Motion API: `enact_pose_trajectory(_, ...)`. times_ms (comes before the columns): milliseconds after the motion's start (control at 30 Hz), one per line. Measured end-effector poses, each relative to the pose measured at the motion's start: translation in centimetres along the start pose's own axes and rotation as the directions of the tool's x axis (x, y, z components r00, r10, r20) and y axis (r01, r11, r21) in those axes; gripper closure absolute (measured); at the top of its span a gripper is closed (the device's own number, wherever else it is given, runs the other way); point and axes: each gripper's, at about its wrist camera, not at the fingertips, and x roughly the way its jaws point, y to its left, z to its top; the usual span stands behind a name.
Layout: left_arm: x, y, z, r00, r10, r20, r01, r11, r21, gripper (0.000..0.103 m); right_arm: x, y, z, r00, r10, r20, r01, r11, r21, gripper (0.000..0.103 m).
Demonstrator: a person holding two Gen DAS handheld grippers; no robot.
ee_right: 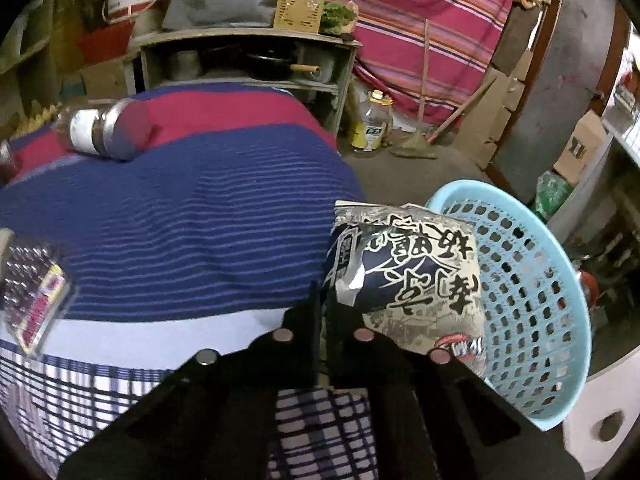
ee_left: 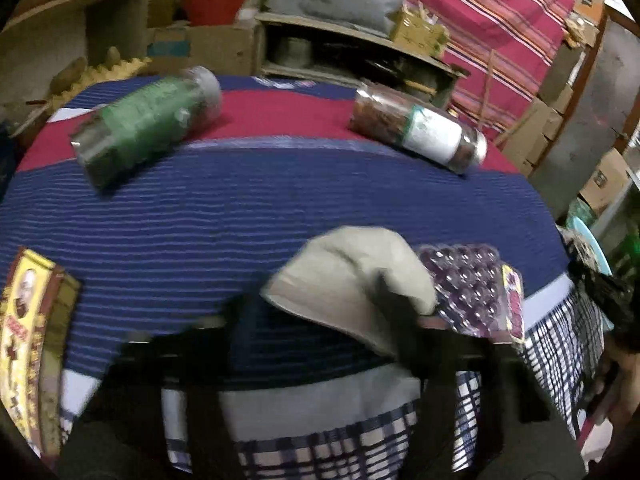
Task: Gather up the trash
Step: 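Grasp the grey cloth with the left tool while the right tool lifts the printed bag over the basket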
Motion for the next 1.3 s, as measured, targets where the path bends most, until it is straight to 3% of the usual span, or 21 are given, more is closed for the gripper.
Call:
enact_pose_trajectory(33,0.0,-0.3,-0.1,1.0,-0.008,0.002,0.008,1.0,0.01,0.078,-0.5,-0.2,0.1,1.0,0.02,0.017,-0.021,1.0,0.013,0.103)
enact_pose_trajectory(67,0.0,-0.6,-0.2,1.0,-0.017,0.002,0.017,1.0,0.023,0.091,-1.0,-0.3,0.1,0.999,0.035,0.031,-0.036,0.999,0.021,0.103)
enact_pose_trajectory(100,-0.2,-0.9,-0.3,1.0,-0.021,0.007,0.021,0.999,0.032,0.097,-1.9,-0.4,0.2,0.997,0.049,0.054,-0.051,0.998,0.033,0.103)
enact_pose_trajectory(167,-0.8,-1.5,-0.3,0.999,-0.027,0.028,0.026,0.999,0.046,0.102,-3.0,-0.6,0.3,0.993,0.076,0.086,-0.081,0.996,0.049,0.103)
enact_pose_trajectory(300,-2.6,-1.8,-0.1,0.995,-0.075,0.068,0.074,0.997,0.03,0.103,-6.3,-0.9,0.8,0.978,0.122,0.169,-0.14,0.985,0.097,0.103)
enact_pose_trajectory(500,-8.3,-2.8,1.4,0.973,-0.102,0.206,0.091,0.994,0.061,0.103,-10.9,-0.2,1.2,0.944,0.175,0.279,-0.207,0.974,0.089,0.103)
enact_pose_trajectory(633,-11.4,-3.9,1.2,0.954,-0.055,0.294,0.026,0.994,0.102,0.103,-13.7,0.7,0.8,0.914,0.233,0.332,-0.264,0.963,0.053,0.103)
enact_pose_trajectory(667,-11.8,-4.2,0.9,0.945,-0.017,0.326,-0.022,0.993,0.116,0.103,-14.0,0.9,0.7,0.908,0.248,0.337,-0.279,0.959,0.046,0.103)
enact_pose_trajectory(733,-11.5,-4.4,0.5,0.944,0.017,0.33,-0.072,0.986,0.154,0.103,-14.2,1.2,0.4,0.901,0.273,0.338,-0.304,0.952,0.043,0.103)
enact_pose_trajectory(800,-11.1,-4.1,0.4,0.952,0.013,0.307,-0.06,0.988,0.145,0.103,-14.2,1.3,0.6,0.895,0.289,0.341,-0.318,0.948,0.03,0.103)
enact_pose_trajectory(967,-10.5,-5.0,0.8,0.954,0.0,0.3,-0.038,0.992,0.122,0.103,-14.2,-0.2,0.9,0.901,0.241,0.36,-0.265,0.964,0.017,0.103)
enact_pose_trajectory(1067,-9.8,-7.6,1.3,0.957,-0.045,0.285,0.007,0.991,0.135,0.103,-14.1,-3.2,0.9,0.912,0.159,0.378,-0.186,0.982,0.036,0.103)
enact_pose_trajectory(1200,-9.1,-15.1,3.3,0.947,-0.155,0.281,0.1,0.975,0.198,0.103,-14.0,-8.5,0.4,0.913,0.047,0.405,-0.088,0.993,0.083,0.103)
enact_pose_trajectory(1300,-8.3,-21.0,4.1,0.937,-0.226,0.267,0.155,0.953,0.262,0.103,-13.2,-14.0,-0.5,0.919,-0.03,0.394,-0.05,0.98,0.192,0.103)
